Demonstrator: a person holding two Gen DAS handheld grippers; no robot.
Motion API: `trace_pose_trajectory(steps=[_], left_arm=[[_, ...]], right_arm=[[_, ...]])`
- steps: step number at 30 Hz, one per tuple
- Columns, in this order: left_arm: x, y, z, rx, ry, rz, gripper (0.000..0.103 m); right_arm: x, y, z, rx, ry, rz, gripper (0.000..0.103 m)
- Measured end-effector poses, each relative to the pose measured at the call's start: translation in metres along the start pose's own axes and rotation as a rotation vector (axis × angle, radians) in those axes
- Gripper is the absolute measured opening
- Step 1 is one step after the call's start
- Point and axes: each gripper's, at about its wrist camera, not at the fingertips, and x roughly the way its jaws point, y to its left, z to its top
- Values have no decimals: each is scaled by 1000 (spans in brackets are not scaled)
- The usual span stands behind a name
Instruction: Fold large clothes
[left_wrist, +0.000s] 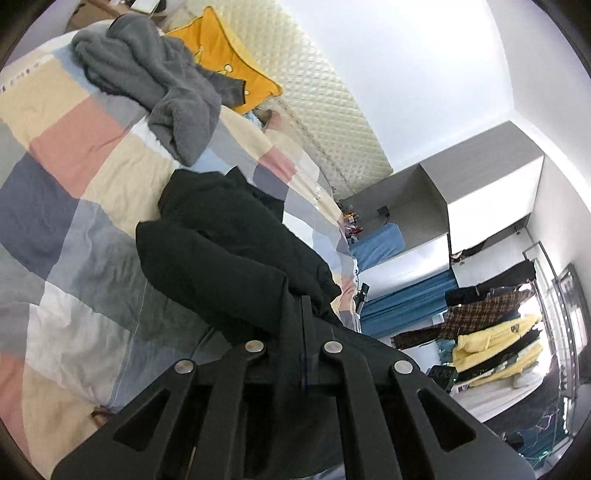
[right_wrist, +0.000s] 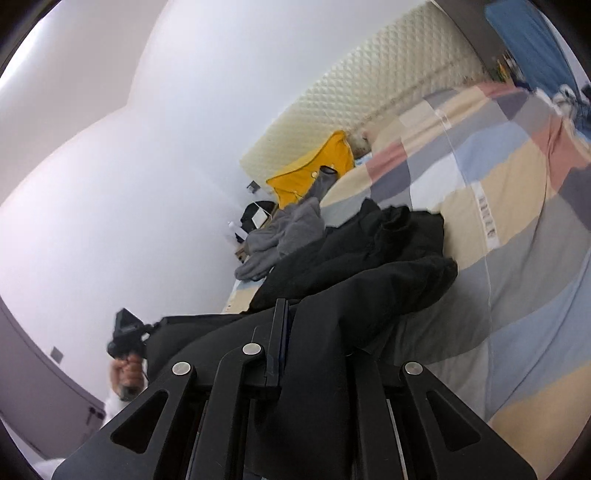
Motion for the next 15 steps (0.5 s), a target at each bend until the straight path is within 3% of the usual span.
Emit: trace_pose_trajectory(steps=[15], left_arm=[[-50,-21,-33,30,48,37,2]], right_arm=[[-64,32,-71,4,-103,-3,7]])
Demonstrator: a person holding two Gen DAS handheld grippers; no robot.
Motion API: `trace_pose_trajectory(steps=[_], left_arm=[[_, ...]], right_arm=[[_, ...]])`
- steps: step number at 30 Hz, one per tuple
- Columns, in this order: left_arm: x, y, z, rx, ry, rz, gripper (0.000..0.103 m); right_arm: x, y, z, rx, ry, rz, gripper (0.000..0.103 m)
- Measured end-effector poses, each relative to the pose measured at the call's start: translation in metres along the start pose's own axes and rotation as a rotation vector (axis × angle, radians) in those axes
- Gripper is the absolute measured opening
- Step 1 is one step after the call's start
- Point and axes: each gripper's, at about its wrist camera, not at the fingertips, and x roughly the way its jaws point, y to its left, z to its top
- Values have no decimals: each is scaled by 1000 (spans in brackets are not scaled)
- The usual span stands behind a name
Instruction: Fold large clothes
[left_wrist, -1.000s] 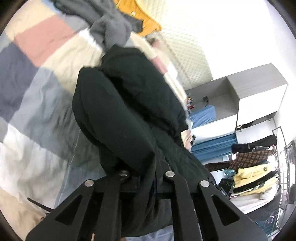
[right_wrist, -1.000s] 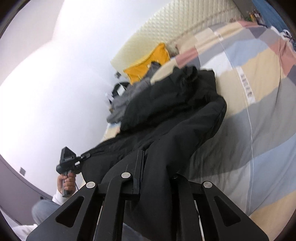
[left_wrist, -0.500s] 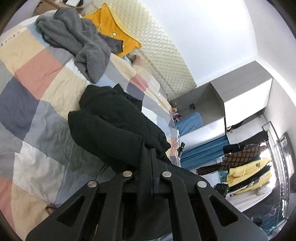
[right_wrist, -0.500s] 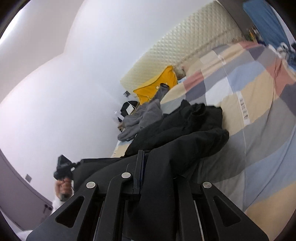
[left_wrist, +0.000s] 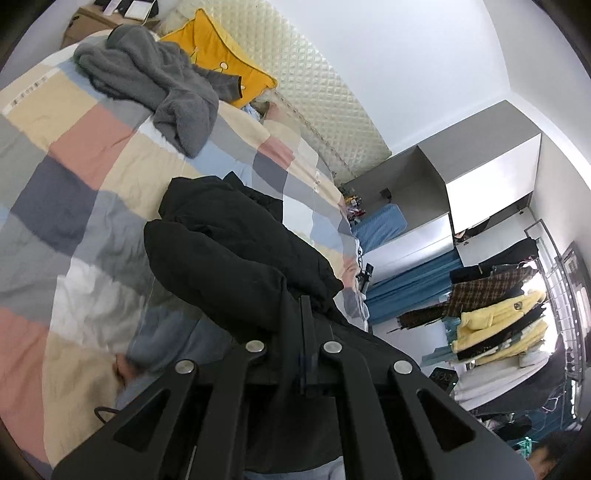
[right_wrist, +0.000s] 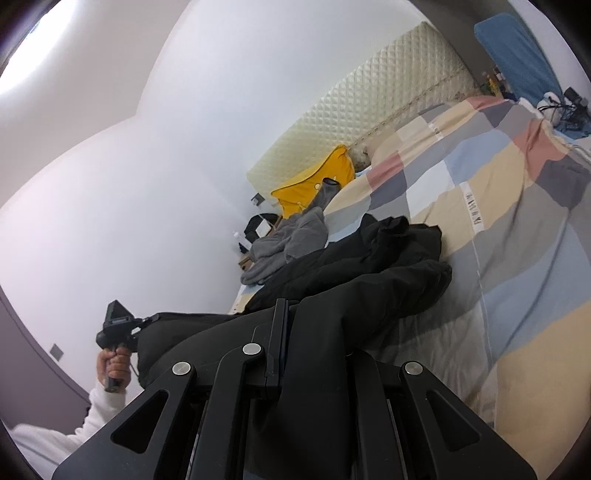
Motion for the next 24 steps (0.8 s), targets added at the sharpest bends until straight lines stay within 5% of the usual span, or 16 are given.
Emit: trace_pose_trajectory(steps=[8,24], left_arm=[[-9,-2,-19,-38,0,-5,2],[39,18,58,-3,37,87,3]], right_arm=[[-21,4,-11,57,-87,-35,7],[65,-38,72,110,-90,-71,7]])
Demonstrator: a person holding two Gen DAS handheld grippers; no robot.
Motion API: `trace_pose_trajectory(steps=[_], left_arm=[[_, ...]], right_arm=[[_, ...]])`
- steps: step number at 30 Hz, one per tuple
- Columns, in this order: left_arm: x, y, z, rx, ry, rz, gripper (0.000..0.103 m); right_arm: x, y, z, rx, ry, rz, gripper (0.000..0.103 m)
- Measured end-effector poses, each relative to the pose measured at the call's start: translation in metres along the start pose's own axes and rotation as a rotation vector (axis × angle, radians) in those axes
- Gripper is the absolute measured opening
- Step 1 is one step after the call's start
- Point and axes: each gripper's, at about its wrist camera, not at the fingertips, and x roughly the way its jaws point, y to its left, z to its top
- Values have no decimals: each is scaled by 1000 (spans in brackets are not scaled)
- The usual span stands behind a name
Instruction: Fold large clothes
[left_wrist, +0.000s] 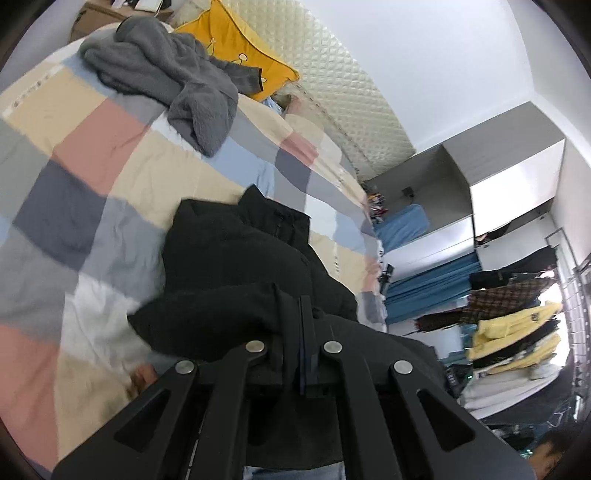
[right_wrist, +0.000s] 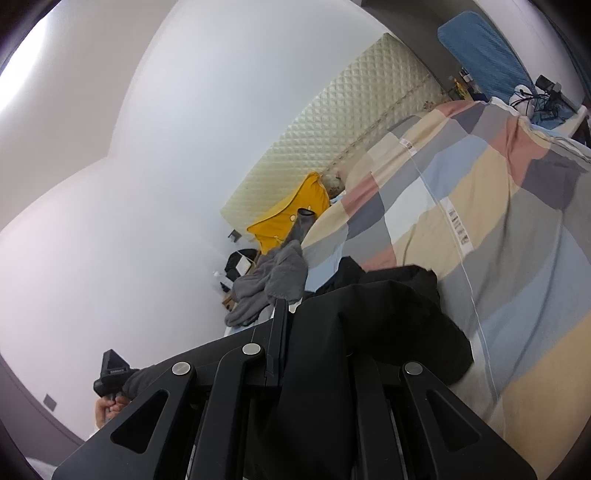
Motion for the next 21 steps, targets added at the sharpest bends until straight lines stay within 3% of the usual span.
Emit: trace_pose_trajectory(steps=[7,11,17,21], left_arm=[[41,1,52,12,11,68,4],[69,2,79,-3,4,112,4],[119,6,110,-9,9,216,7],[156,14,124,-5,11,329,8]], right_arm=[[70,-29,43,73,35,-49,7],[117,-53,64,112,77,-119,7],[177,-87,81,137,147,-226,7],[217,-108,83,133,196,-287,7]])
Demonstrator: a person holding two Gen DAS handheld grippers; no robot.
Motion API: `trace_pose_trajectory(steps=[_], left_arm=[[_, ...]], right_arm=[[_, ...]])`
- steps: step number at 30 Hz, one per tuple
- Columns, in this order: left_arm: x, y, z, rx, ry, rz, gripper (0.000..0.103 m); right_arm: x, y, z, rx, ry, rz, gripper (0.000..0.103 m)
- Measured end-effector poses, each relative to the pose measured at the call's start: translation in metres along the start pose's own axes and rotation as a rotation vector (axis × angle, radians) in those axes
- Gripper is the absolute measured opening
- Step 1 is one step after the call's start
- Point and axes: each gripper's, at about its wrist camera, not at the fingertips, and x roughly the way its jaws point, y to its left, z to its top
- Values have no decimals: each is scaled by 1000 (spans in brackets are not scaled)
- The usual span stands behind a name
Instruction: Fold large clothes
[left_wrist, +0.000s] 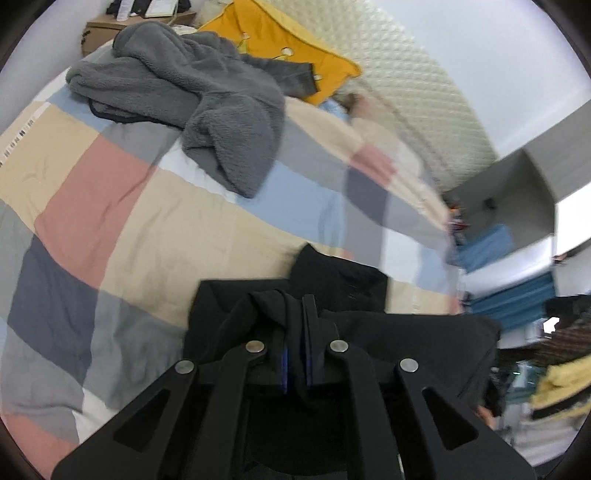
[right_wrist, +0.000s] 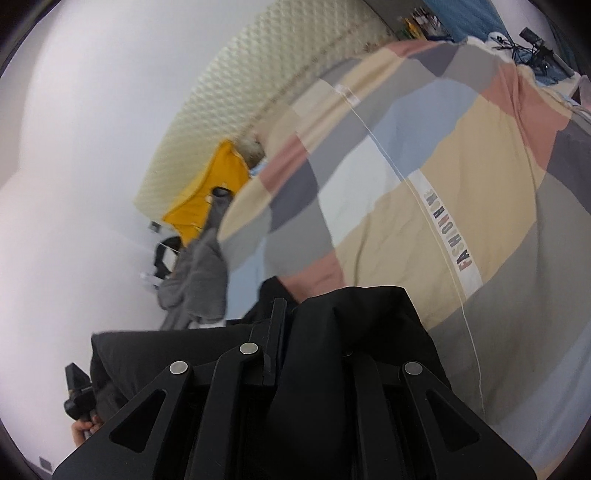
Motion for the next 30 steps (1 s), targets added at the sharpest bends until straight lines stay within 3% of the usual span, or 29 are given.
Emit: trace_pose_trajectory(steps=[5,17,24,30], left_arm=[[54,-7,10,38,24,114,7],[138,-5,18,82,134,220,7],[130,0,10,75,149,215,7],[101,-13,0,73,166,243,10]], right_arm=[[43,-18,3,11,42,-56,6],[113,-35,8,17,150,-180,3],[96,-31,2,52,131,-170,6],[53,-10,-3,31,151,-160,20]])
